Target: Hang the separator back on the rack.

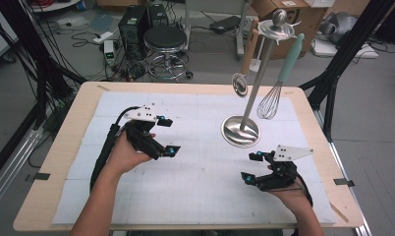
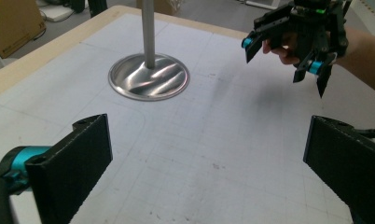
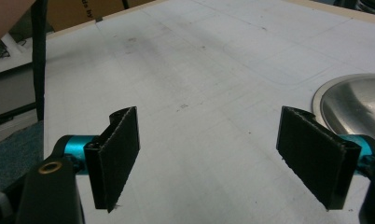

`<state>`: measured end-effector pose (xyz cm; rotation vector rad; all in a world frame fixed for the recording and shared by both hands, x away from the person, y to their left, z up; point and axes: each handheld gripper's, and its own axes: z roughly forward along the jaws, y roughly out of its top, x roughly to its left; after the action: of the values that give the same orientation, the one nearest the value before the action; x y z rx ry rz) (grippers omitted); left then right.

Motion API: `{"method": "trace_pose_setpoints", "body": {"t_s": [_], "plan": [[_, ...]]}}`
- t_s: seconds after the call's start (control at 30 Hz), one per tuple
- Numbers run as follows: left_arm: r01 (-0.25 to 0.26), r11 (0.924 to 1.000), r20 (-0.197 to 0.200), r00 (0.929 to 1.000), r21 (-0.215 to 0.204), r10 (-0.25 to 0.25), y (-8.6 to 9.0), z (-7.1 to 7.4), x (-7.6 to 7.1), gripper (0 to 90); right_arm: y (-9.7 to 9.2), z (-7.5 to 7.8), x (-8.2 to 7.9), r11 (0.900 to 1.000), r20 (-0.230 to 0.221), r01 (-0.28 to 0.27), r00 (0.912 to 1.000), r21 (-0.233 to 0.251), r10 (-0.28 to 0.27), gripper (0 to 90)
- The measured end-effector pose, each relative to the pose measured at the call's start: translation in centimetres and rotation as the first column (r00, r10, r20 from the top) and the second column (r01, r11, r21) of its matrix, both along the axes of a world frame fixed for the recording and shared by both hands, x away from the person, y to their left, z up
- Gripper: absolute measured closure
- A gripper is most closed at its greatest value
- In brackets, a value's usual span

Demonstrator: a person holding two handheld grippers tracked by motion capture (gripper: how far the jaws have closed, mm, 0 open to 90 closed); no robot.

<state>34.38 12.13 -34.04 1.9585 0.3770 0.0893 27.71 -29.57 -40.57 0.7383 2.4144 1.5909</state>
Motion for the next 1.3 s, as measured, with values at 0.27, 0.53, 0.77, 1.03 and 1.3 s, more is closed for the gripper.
{"method": "trace_pose_setpoints", "body": {"t_s": [0.27, 0.53, 0.77, 1.03, 1.3], "plan": [[-0.009, 0.9997, 0.01, 0.9999, 0.022, 0.009, 0.0, -1.4, -1.4, 1.6, -0.2, -0.1, 0.2, 1.0, -0.007, -0.008, 0.9999, 0.0, 0.008, 18.1], [-0.016, 0.9998, 0.001, 0.9999, 0.008, 0.016, 0.1, -2.8, -1.9, 1.6, -0.4, -0.1, 0.1, 0.9999, -0.008, -0.006, 1.0, 0.01, 0.006, 15.9], [-0.013, 0.9999, -0.002, 0.9999, 0.003, 0.013, 0.3, -3.0, -2.1, 1.6, -0.3, -0.1, 0.0, 0.9999, -0.01, -0.006, 0.9999, 0.011, 0.006, 15.7], [-0.017, 0.9999, -0.004, 0.9999, 0.004, 0.017, 0.5, -3.2, -2.2, 1.6, -0.2, -0.2, 0.1, 1.0, -0.018, -0.006, 0.9998, 0.005, 0.006, 15.6], [-0.014, 0.9999, -0.006, 0.9999, 0.005, 0.014, 0.4, -3.3, -2.3, 1.6, -0.1, -0.3, 0.3, 1.0, -0.021, -0.009, 0.9997, -0.002, 0.009, 15.6]]}}
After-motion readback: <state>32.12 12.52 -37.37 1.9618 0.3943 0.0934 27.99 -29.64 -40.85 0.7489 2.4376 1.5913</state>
